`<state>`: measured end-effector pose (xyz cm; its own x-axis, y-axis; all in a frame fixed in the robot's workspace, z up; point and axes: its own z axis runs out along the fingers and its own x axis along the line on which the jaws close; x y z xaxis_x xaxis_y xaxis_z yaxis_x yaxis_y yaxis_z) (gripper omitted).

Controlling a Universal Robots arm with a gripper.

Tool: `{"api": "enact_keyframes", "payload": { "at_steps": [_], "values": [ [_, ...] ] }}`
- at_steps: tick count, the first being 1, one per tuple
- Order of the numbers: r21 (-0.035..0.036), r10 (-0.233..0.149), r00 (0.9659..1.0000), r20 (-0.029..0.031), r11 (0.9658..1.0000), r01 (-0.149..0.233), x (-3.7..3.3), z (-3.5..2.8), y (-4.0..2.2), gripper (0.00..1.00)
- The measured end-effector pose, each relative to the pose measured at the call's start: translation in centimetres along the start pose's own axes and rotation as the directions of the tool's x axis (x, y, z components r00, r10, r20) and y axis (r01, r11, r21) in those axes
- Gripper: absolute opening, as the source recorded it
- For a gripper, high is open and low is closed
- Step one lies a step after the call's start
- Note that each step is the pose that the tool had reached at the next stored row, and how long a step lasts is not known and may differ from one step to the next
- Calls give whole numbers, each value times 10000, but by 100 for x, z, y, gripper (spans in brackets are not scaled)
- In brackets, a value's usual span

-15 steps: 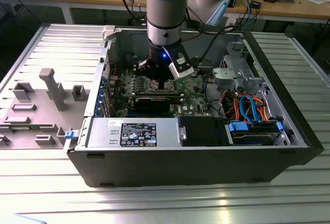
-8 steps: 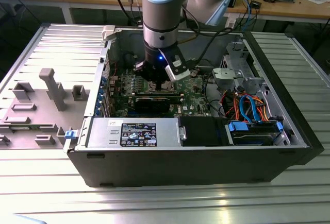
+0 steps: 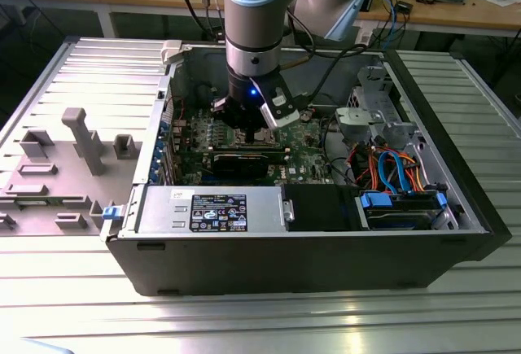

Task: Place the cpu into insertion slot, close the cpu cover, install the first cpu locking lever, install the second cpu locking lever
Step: 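Install the second cpu locking lever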

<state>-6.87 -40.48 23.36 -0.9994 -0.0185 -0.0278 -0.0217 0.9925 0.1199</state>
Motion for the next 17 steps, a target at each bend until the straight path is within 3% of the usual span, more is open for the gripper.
{"api": "enact_keyframes", "payload": {
  "at_steps": [8,10,12,13,15,17],
  "values": [
    [-17,-1,10000,0,10000,1,3,-1,-10,11],
    [-280,7,10000,-4,9996,-8,3,-4,-37,11],
    [-474,15,10000,-1,9989,-15,13,-3,-47,11],
    [-535,16,10000,0,9986,-16,17,-3,-52,11],
    [-730,22,10000,-13,9973,-22,30,-5,-88,11],
    [-815,25,10000,-24,9967,-27,40,-7,-126,11]
  ]
}}
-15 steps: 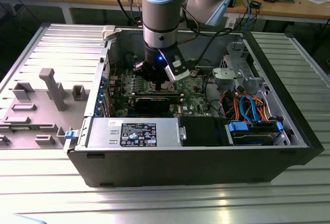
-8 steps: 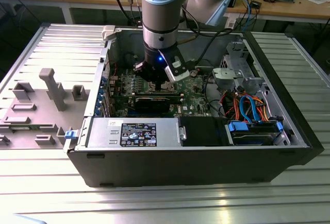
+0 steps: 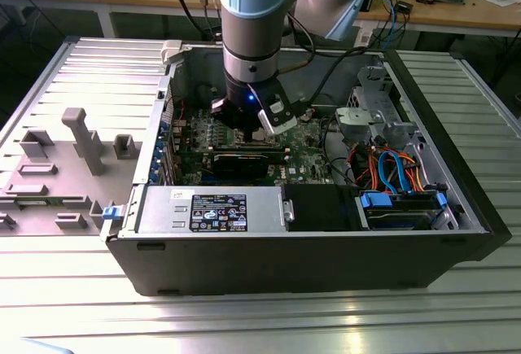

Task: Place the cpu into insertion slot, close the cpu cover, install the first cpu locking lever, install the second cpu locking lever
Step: 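Install the second cpu locking lever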

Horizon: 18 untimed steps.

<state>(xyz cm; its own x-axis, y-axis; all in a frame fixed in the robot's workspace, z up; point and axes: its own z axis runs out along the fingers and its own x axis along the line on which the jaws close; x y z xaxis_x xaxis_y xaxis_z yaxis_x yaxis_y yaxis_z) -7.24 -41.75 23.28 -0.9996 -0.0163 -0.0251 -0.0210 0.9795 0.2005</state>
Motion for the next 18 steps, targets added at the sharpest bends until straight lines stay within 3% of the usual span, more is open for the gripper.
{"api": "enact_keyframes", "payload": {
  "at_steps": [3,8,11,18],
  "values": [
    [-58,4,10000,-8,10000,-4,13,-6,-53,11],
    [-167,-27,10000,-15,9999,27,66,-3,-54,11],
    [-184,-51,10000,-19,9998,51,123,3,-53,11],
    [-207,-179,9998,-48,9996,178,216,97,-71,11]
  ]
}}
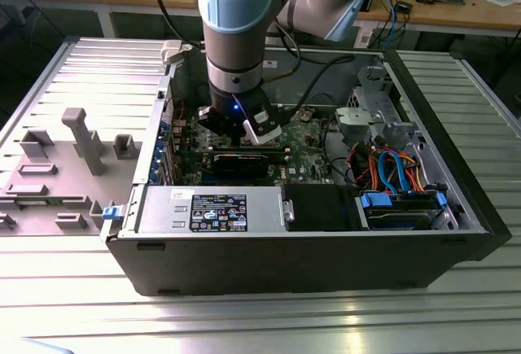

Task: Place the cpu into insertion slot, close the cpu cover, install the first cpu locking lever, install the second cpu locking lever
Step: 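Install the second cpu locking lever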

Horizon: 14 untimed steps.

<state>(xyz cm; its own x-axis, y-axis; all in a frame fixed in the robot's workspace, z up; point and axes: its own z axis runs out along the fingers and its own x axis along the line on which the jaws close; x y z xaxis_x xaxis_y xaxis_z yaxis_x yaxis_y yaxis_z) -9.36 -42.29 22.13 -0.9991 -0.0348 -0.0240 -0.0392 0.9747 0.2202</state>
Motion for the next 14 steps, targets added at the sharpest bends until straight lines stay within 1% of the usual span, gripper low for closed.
{"api": "enact_keyframes", "payload": {
  "at_steps": [2,3,5,8,9,11,13,14],
  "values": [
    [-30,-55,10000,-12,10000,55,26,33,-7,11],
    [-48,-68,10000,-15,10000,68,28,41,-9,11],
    [-95,-87,10000,-16,9999,87,35,80,-16,11],
    [-164,-97,10000,-15,9998,96,38,111,-19,11],
    [-192,-96,10000,-14,9998,95,39,119,-20,11],
    [-196,-97,10000,-14,9998,96,39,119,-20,11],
    [-226,-98,10000,-12,9997,98,38,120,-20,11],
    [-227,-97,10000,-12,9997,97,38,120,-20,11]
  ]
}}
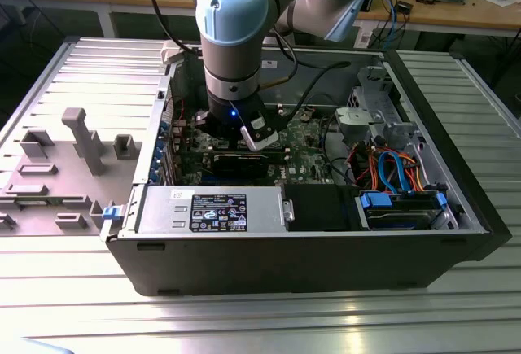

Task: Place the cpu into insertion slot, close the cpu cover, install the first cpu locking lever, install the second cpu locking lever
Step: 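Install the second cpu locking lever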

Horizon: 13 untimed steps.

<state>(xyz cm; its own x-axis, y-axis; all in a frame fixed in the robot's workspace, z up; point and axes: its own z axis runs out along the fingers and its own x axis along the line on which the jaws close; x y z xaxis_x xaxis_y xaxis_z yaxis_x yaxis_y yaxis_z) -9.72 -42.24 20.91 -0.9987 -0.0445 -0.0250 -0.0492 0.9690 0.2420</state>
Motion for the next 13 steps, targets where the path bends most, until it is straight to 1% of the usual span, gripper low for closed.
{"api": "enact_keyframes", "payload": {
  "at_steps": [3,6,11,13],
  "values": [
    [-3,1,10000,0,10000,-1,0,0,0,11],
    [-28,1,10000,1,10000,-1,0,0,0,11],
    [-31,0,10000,0,10000,0,17,5,-1,11],
    [-32,0,10000,-4,10000,0,18,16,-4,11]
  ]
}}
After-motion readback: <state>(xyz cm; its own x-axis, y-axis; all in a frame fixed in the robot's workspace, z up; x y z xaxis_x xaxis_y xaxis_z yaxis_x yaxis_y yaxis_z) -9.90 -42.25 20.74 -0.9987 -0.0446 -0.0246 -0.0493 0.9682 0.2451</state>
